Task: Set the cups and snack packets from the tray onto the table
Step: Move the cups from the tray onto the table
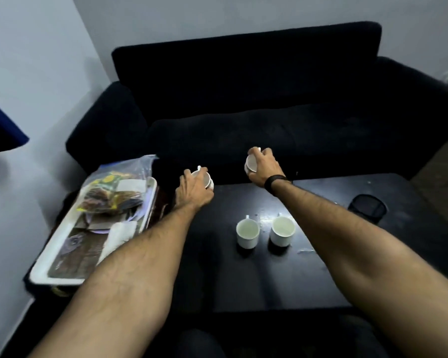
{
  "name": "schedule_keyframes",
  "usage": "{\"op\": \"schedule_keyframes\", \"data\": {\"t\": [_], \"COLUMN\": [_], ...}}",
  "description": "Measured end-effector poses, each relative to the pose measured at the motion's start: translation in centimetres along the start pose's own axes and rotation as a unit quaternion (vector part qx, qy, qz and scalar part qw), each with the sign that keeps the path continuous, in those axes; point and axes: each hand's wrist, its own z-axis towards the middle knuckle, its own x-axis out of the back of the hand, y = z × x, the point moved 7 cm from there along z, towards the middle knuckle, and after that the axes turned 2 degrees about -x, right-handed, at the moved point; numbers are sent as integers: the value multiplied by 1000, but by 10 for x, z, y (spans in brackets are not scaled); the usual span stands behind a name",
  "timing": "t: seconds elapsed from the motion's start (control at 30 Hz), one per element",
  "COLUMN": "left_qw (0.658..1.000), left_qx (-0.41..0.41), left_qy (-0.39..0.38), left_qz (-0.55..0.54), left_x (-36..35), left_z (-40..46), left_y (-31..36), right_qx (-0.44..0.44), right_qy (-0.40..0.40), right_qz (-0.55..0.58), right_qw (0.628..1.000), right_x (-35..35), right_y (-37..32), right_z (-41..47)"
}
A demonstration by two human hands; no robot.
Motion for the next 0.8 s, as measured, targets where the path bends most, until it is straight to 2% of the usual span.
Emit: {"op": "schedule_keyframes", "data": {"t": [0.1, 0.27, 0.57, 0.8], "left_qw": [1000, 998, 995, 993], "left_qx": [-11, -20, -26, -29], "left_qy": [-24, -58, -96, -111], "left_qz": [-13, -10, 20, 17], "left_x": [-34, -81, -129, -149], "left_z": [5, 5, 5, 3], "left_y": [30, 60, 77, 82], "right_qx": [-42, -79, -98, -116], "right_qy": [-18, -70, -138, -152], "right_qz": [-17, -22, -26, -20], "right_qw": [999, 994, 985, 981], "right_x": [4, -22, -73, -91], "right_y": [50, 96, 119, 131], "right_z": [4, -2, -15, -21]}}
